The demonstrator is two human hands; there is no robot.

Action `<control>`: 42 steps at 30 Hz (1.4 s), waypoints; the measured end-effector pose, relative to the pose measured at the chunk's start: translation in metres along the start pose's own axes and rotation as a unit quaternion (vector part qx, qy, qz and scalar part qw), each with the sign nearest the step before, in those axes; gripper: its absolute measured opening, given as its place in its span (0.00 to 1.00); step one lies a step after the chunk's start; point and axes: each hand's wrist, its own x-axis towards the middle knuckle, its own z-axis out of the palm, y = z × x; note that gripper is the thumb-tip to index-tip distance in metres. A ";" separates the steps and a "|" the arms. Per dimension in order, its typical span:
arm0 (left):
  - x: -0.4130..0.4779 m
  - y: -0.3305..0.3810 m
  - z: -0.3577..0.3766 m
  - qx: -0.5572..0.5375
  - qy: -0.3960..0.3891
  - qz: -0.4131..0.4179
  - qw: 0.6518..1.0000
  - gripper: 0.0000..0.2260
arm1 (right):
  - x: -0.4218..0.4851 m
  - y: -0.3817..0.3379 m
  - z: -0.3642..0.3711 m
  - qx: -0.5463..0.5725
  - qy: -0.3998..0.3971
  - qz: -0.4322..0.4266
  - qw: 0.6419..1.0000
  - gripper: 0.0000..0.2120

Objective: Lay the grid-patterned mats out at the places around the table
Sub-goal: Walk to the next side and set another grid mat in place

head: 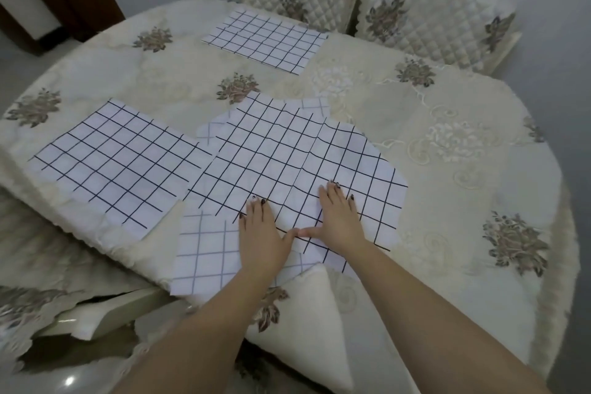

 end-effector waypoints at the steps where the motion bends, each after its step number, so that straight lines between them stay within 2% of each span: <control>1: -0.001 0.000 0.001 0.002 -0.001 0.003 1.000 0.37 | -0.001 0.000 0.001 0.001 0.003 -0.001 1.000 0.53; 12: -0.016 0.008 0.008 -0.013 0.004 0.073 0.997 0.21 | -0.028 -0.004 0.012 0.016 0.028 0.005 0.999 0.43; 22: -0.039 0.023 0.011 -0.009 -0.040 0.175 0.984 0.22 | -0.082 0.014 0.022 0.057 0.037 0.096 0.993 0.42; 31: -0.042 0.056 0.018 0.044 -0.086 0.293 0.951 0.22 | -0.132 0.041 0.027 0.091 0.065 0.192 0.975 0.41; 42: -0.038 0.115 0.037 0.088 -0.116 0.378 0.914 0.20 | -0.166 0.074 0.029 0.107 0.084 0.281 0.950 0.40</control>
